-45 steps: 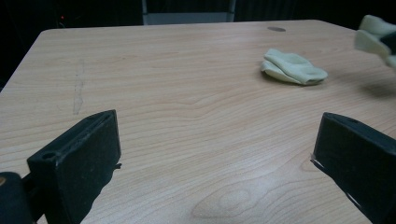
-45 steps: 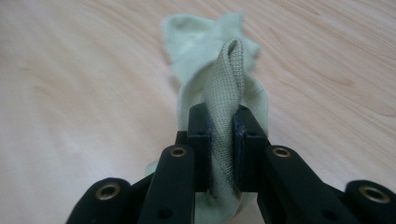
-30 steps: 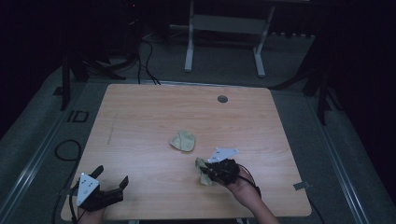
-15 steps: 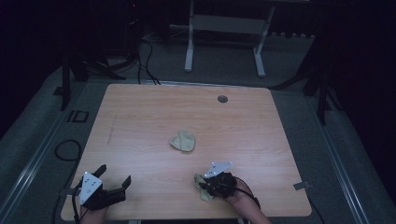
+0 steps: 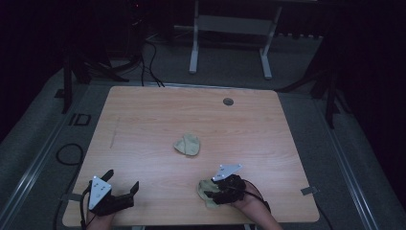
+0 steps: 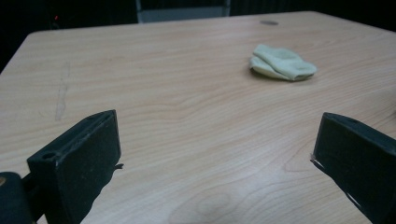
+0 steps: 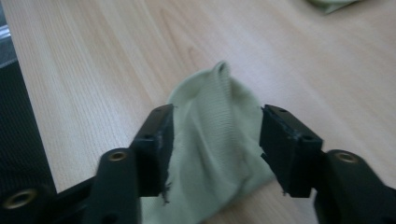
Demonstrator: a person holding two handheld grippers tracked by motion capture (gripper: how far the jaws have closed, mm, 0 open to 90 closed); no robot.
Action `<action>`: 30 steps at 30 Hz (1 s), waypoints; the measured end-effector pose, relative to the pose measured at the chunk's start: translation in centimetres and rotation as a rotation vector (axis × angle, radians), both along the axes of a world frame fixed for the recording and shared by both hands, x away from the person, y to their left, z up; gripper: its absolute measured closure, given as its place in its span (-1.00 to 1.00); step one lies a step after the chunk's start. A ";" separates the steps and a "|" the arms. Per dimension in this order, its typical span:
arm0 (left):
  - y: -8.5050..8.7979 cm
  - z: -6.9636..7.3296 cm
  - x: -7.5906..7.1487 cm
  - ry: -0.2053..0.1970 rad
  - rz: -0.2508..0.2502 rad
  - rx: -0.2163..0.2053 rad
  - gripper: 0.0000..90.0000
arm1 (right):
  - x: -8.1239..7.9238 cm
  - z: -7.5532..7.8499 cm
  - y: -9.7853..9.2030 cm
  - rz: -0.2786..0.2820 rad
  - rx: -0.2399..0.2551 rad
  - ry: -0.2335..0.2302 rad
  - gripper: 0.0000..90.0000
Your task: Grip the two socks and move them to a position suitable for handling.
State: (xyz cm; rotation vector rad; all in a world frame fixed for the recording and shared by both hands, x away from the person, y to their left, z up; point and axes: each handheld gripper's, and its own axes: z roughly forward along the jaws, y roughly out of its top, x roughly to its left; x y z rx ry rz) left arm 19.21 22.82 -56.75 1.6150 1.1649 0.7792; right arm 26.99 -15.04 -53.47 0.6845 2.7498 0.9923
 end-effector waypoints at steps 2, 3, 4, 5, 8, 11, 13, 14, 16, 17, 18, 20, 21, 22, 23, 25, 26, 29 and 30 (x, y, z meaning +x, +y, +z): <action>-0.6 0.2 -0.1 -0.007 -0.007 -0.024 -0.98 | 0.0 0.6 -0.4 -0.012 0.016 -0.007 -0.04; -0.6 0.2 -0.1 -0.007 -0.007 -0.024 -0.98 | 0.0 0.6 -0.4 -0.012 0.016 -0.007 -0.04; -1.7 0.6 -0.2 -0.014 -0.012 -0.030 -0.98 | -0.1 1.0 -0.9 -0.021 0.023 -0.022 0.02; -1.7 0.6 -0.2 -0.014 -0.012 -0.030 -0.98 | -0.2 1.1 -1.1 -0.023 0.029 -0.022 0.05; -3.9 1.2 0.0 0.095 -0.072 -0.030 -0.98 | -0.5 1.2 -1.3 -0.015 0.019 -0.021 0.13; -6.3 1.4 0.3 0.175 -0.187 -0.071 -0.98 | -0.6 1.2 -1.5 -0.013 0.016 -0.015 0.25; -7.8 1.5 0.6 0.201 -0.255 -0.076 -0.98 | -0.6 1.4 -1.6 -0.020 0.018 -0.014 0.32; -8.4 1.5 0.7 0.208 -0.267 -0.076 -0.90 | -0.6 1.6 -1.7 -0.022 0.015 -0.023 0.34; -9.7 1.7 1.0 0.224 -0.320 -0.092 -0.69 | -0.7 1.7 -1.6 -0.010 0.003 -0.025 0.33; -10.3 1.8 1.2 0.242 -0.354 -0.098 -0.69 | -0.9 1.8 -1.5 -0.003 -0.006 -0.032 0.34; -10.9 1.8 1.5 0.267 -0.376 -0.089 -0.68 | -1.0 1.8 -1.4 0.007 -0.015 -0.037 0.33; -12.1 1.9 2.1 0.300 -0.425 -0.065 -0.62 | -1.0 1.8 -1.2 0.020 -0.025 -0.037 0.34; -12.6 1.9 2.3 0.309 -0.437 -0.053 -0.54 | -0.9 1.8 -1.1 0.028 -0.024 -0.034 0.37; -13.2 1.8 2.6 0.317 -0.453 -0.042 -0.48 | -0.7 1.8 -1.0 0.025 -0.025 -0.026 0.37; -13.6 1.7 2.9 0.325 -0.471 -0.029 -0.44 | -0.6 1.7 -0.9 0.025 -0.031 -0.026 0.39; -14.5 1.5 3.5 0.337 -0.494 0.004 -0.30 | -0.4 1.6 -0.7 0.034 -0.040 -0.022 0.42; -14.9 1.4 3.8 0.346 -0.502 0.016 -0.28 | -0.3 1.5 -0.5 0.038 -0.048 -0.024 0.43; -15.6 1.0 4.7 0.369 -0.534 0.037 -0.11 | 0.0 1.0 -0.2 0.045 -0.070 -0.015 0.45; -15.8 1.0 5.0 0.375 -0.543 0.048 -0.08 | 0.2 0.8 -0.1 0.050 -0.081 -0.014 0.45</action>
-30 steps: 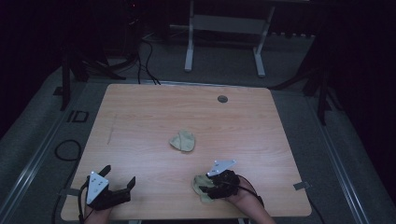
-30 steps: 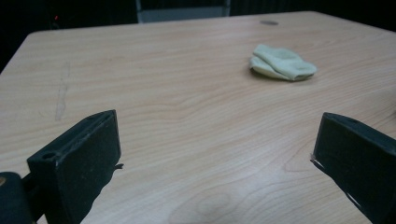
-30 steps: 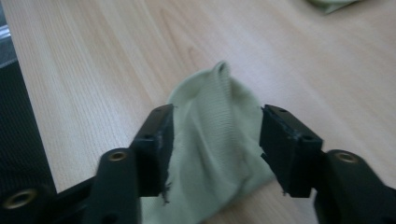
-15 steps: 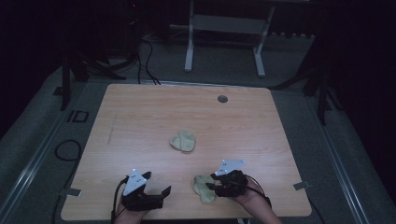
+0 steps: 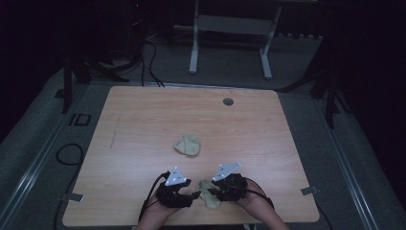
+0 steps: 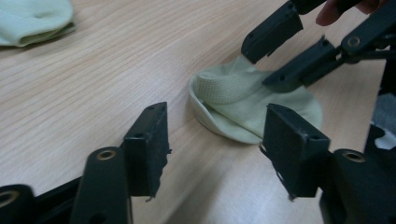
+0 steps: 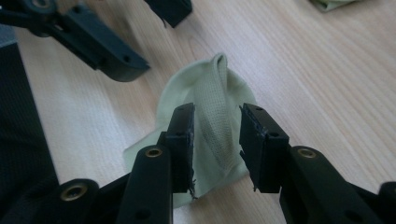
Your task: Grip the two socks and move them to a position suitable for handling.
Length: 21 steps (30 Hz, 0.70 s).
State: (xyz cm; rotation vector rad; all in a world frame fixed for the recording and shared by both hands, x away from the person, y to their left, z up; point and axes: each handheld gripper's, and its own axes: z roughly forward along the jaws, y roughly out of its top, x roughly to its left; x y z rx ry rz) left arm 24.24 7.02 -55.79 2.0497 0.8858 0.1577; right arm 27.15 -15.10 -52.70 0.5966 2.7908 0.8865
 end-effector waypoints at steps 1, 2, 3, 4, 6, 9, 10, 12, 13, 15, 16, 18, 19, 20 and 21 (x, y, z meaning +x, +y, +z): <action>-0.1 -0.1 0.3 0.008 -0.014 -0.004 -0.04 | 0.1 -0.2 0.1 0.003 -0.006 0.002 0.45; -0.2 -0.2 0.6 0.019 -0.026 -0.008 0.00 | 0.2 -0.4 0.2 0.006 -0.014 0.003 0.48; -0.3 -0.3 1.0 0.035 -0.035 -0.001 0.08 | 0.3 -0.7 0.3 0.010 -0.025 0.004 0.51; -0.5 -0.4 1.2 0.039 -0.043 0.020 0.16 | 0.4 -0.9 0.3 0.013 -0.033 0.005 0.52; -0.8 -0.5 1.6 0.049 -0.053 0.031 0.24 | 0.5 -1.3 0.4 0.017 -0.038 0.021 0.62; -1.3 -0.7 2.1 0.071 -0.063 0.026 0.37 | 0.4 -1.6 0.4 0.033 -0.046 0.025 0.74; -1.4 -0.7 2.2 0.086 -0.067 0.020 0.42 | 0.4 -1.7 0.4 0.035 -0.045 0.024 0.77; -1.7 -0.9 2.5 0.099 -0.068 0.010 0.58 | 0.4 -1.6 0.3 0.035 -0.045 0.026 0.81; -1.8 -0.9 2.6 0.103 -0.075 0.009 0.65 | 0.4 -1.6 0.3 0.035 -0.044 0.026 0.82; -2.0 -1.0 2.6 0.094 -0.067 0.028 0.88 | 0.4 -1.7 0.2 0.031 -0.040 0.027 0.84; -2.2 -1.0 2.5 0.093 -0.068 0.037 0.94 | 0.4 -1.7 0.2 0.029 -0.037 0.030 0.84; -2.3 -0.8 2.4 0.073 -0.058 0.056 0.97 | 0.3 -1.7 0.2 0.027 -0.036 0.026 0.86; -2.4 -0.7 2.3 0.065 -0.059 0.064 0.97 | 0.2 -1.7 0.2 0.022 -0.037 0.027 0.87; -2.4 -0.6 2.2 0.055 -0.053 0.068 0.97 | 0.2 -1.6 0.2 0.017 -0.038 0.022 0.87; -2.4 -0.4 2.1 0.051 -0.050 0.069 0.98 | 0.1 -1.5 0.1 0.011 -0.033 0.017 0.88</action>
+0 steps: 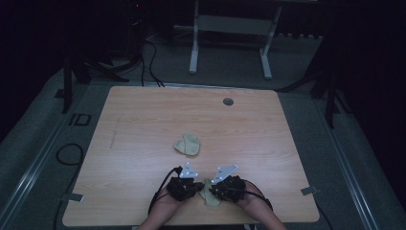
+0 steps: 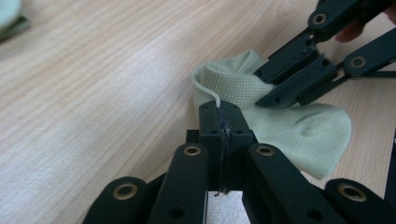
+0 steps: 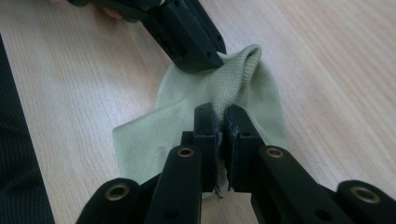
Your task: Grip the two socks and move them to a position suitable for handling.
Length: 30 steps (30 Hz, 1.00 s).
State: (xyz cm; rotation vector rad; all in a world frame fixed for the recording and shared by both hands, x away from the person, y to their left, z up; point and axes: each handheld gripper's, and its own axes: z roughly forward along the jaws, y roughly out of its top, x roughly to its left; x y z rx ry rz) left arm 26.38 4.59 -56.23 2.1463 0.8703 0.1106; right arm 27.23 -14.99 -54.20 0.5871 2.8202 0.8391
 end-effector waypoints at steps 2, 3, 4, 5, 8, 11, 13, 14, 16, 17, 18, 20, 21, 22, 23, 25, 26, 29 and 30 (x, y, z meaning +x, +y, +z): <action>0.1 0.4 -0.3 -0.021 0.009 0.003 0.98 | -0.2 0.4 -0.2 -0.009 0.018 -0.011 0.88; 0.2 0.6 -0.4 -0.034 0.007 0.009 0.98 | -0.3 0.8 -0.3 -0.015 0.030 -0.017 0.89; 0.2 0.6 -0.4 -0.034 0.007 0.009 0.98 | -0.3 0.8 -0.3 -0.015 0.030 -0.017 0.89; 0.4 1.3 -0.7 -0.067 0.017 0.017 0.98 | -0.4 1.1 -0.4 -0.022 0.037 -0.023 0.89; 0.9 2.2 -1.1 -0.088 0.038 -0.008 0.99 | -0.7 3.1 -1.4 -0.045 0.087 -0.055 0.90; 1.5 3.3 -1.6 -0.119 0.059 -0.018 0.99 | -0.9 4.4 -2.2 -0.066 0.117 -0.082 0.90; 2.1 4.0 -1.9 -0.131 0.069 -0.022 0.99 | -1.1 5.1 -2.8 -0.077 0.133 -0.095 0.90; 2.4 4.3 -2.2 -0.142 0.080 -0.026 0.99 | -1.1 5.4 -3.1 -0.085 0.140 -0.098 0.90; 3.0 5.0 -2.7 -0.155 0.094 -0.033 0.98 | -1.3 5.8 -3.8 -0.100 0.156 -0.100 0.90; 3.2 5.3 -3.0 -0.163 0.104 -0.038 0.98 | -1.4 5.9 -4.2 -0.107 0.161 -0.101 0.90; 3.4 5.5 -3.3 -0.170 0.112 -0.037 0.99 | -1.5 6.0 -4.5 -0.117 0.167 -0.100 0.90; 3.9 5.7 -3.9 -0.180 0.133 -0.047 0.98 | -1.7 5.9 -5.1 -0.133 0.177 -0.090 0.90; 4.0 5.6 -4.2 -0.178 0.142 -0.054 0.99 | -1.7 5.7 -5.4 -0.145 0.180 -0.084 0.90; 4.0 5.4 -4.6 -0.174 0.151 -0.056 0.98 | -1.7 5.5 -5.6 -0.150 0.180 -0.072 0.90; 4.1 5.2 -4.9 -0.178 0.159 -0.052 0.98 | -1.8 5.2 -5.8 -0.156 0.180 -0.066 0.90; 4.1 4.6 -5.5 -0.166 0.160 -0.046 0.98 | -1.8 4.6 -6.2 -0.172 0.184 -0.043 0.89; 4.0 4.3 -5.7 -0.162 0.166 -0.040 0.98 | -1.8 4.3 -6.3 -0.177 0.182 -0.031 0.89; 4.0 2.9 -6.1 -0.138 0.185 -0.010 0.98 | -1.8 3.0 -6.7 -0.197 0.171 0.007 0.89; 4.0 2.4 -6.2 -0.122 0.198 -0.010 0.98 | -1.7 2.5 -6.7 -0.207 0.158 0.013 0.89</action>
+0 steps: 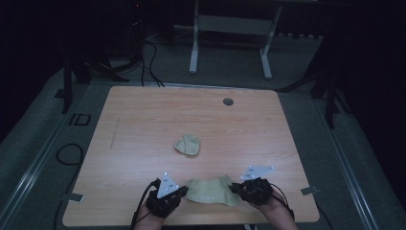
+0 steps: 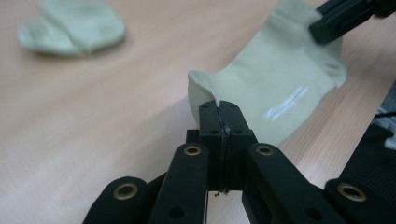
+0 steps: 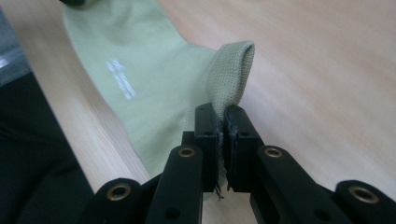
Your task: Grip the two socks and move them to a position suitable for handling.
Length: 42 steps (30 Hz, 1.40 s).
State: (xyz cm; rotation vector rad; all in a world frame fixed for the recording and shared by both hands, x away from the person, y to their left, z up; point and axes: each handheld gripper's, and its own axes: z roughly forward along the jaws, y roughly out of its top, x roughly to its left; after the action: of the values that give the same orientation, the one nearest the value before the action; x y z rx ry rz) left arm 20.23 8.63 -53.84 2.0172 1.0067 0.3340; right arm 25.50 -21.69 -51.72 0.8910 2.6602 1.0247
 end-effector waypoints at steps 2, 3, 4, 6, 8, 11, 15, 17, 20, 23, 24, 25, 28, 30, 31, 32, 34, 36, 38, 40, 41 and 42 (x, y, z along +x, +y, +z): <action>0.1 -1.0 0.0 0.042 0.002 -0.009 0.98 | 0.1 -0.9 -0.1 -0.008 -0.011 0.025 0.88; 0.0 -1.4 -0.1 0.052 0.004 -0.003 0.98 | 0.2 -1.4 -0.1 -0.010 -0.013 0.036 0.88; 0.0 -1.8 -0.2 0.066 -0.001 0.000 0.98 | 0.3 -1.7 -0.1 -0.012 -0.016 0.048 0.88; -0.2 -2.4 -0.3 0.080 -0.007 0.008 0.98 | 0.3 -2.4 -0.1 -0.014 -0.023 0.059 0.88; -0.2 -3.0 -0.4 0.099 -0.005 0.005 0.97 | 0.4 -2.8 0.1 -0.014 -0.042 0.054 0.87; 0.0 -3.2 -0.5 0.100 0.004 0.000 0.97 | 0.4 -3.2 0.2 -0.014 -0.048 0.054 0.86; 0.6 -2.7 -0.6 0.078 0.026 -0.001 0.35 | 0.4 -3.0 0.2 -0.001 -0.063 0.056 0.50; 1.1 -2.1 -0.5 0.054 0.027 -0.019 0.28 | 0.3 -2.4 0.1 -0.017 -0.064 0.020 0.32; 1.3 -0.9 -0.3 0.009 0.011 -0.035 0.30 | 0.1 -1.1 -0.1 -0.024 -0.030 -0.018 0.42; 0.5 0.1 -0.2 -0.006 -0.032 -0.046 0.64 | -0.4 0.0 0.4 0.003 -0.007 -0.049 0.77; 0.1 0.2 -0.1 -0.004 -0.054 -0.038 0.71 | -0.5 0.2 0.8 0.016 -0.009 -0.056 0.84; -0.3 0.1 0.1 -0.002 -0.064 -0.029 0.73 | -0.6 0.1 1.2 0.029 -0.014 -0.055 0.86; -1.1 -0.8 0.8 0.034 -0.075 0.001 0.84 | -0.5 -0.7 2.3 0.069 -0.046 -0.044 0.88; -1.1 -1.5 1.2 0.066 -0.072 0.007 0.89 | -0.3 -1.5 2.8 0.069 -0.072 -0.040 0.87; -1.0 -1.8 1.4 0.074 -0.071 0.013 0.90 | -0.1 -1.8 2.9 0.067 -0.075 -0.031 0.85; -1.0 -2.1 1.4 0.082 -0.067 0.020 0.90 | 0.1 -2.2 2.9 0.056 -0.085 -0.028 0.84; -1.0 -2.4 1.5 0.093 -0.073 0.028 0.95 | 0.3 -2.5 2.8 0.047 -0.097 -0.021 0.82; -0.9 -2.9 1.5 0.109 -0.078 0.049 0.98 | 0.5 -3.2 2.3 0.040 -0.114 -0.005 0.77; -0.8 -3.0 1.4 0.109 -0.077 0.043 0.98 | 0.6 -3.3 1.8 0.034 -0.091 0.008 0.76; -0.7 -3.0 1.3 0.109 -0.077 0.045 0.99 | 0.6 -3.2 1.5 0.030 -0.093 0.011 0.76; -0.7 -3.1 1.2 0.108 -0.082 0.041 0.99 | 0.6 -3.2 1.2 0.028 -0.092 0.013 0.76; -0.7 -3.1 1.1 0.103 -0.087 0.040 0.99 | 0.5 -3.3 0.6 0.022 -0.081 0.019 0.76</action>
State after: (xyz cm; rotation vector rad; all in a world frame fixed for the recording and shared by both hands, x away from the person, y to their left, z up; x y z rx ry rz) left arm 21.29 7.94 -56.96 2.1255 0.9785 0.2067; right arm 26.00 -21.06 -54.98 0.8615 2.7116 0.9097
